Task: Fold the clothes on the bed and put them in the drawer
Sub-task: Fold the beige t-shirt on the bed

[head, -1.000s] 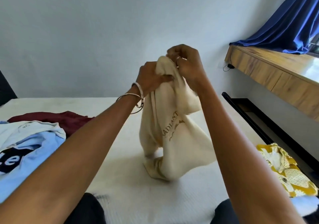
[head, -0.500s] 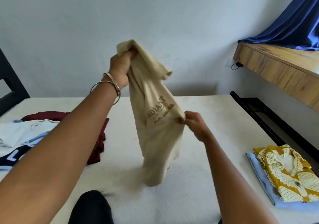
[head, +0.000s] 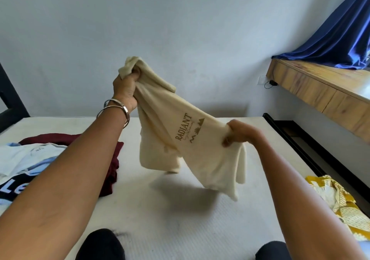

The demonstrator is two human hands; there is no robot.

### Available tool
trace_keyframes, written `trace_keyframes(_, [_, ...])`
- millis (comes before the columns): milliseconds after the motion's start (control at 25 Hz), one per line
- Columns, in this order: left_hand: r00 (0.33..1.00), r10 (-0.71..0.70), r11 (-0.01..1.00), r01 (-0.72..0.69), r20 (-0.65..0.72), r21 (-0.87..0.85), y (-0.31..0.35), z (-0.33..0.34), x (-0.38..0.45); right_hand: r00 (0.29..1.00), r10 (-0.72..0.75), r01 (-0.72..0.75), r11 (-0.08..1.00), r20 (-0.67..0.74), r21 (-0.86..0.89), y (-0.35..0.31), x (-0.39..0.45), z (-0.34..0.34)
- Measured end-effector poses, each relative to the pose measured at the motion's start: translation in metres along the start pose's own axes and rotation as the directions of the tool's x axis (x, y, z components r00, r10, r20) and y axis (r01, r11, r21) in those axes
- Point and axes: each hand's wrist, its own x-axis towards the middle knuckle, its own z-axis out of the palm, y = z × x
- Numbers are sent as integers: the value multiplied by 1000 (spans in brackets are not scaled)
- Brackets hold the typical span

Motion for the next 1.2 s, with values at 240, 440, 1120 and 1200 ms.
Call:
trace_keyframes(240, [919,77,743,206,-387,637,-36,-78,13,929,-179,95,962,-325,-257,1,-3,28])
trace_keyframes(440, [721,-427,240,-491,546,837,-100,-81,-40,860,-507,475,833,-48,-283,-58,-2,49])
trace_keyframes(1120, [695,-142,449,-589,704,672,-106,-9,-50,732,-406,105,861,-548,-498,-91,5,-1])
trace_keyframes(1200, [731,-112,556,-515,673,652,-123,4,-68,681,-514,153,797,-522,-585,-104,3,0])
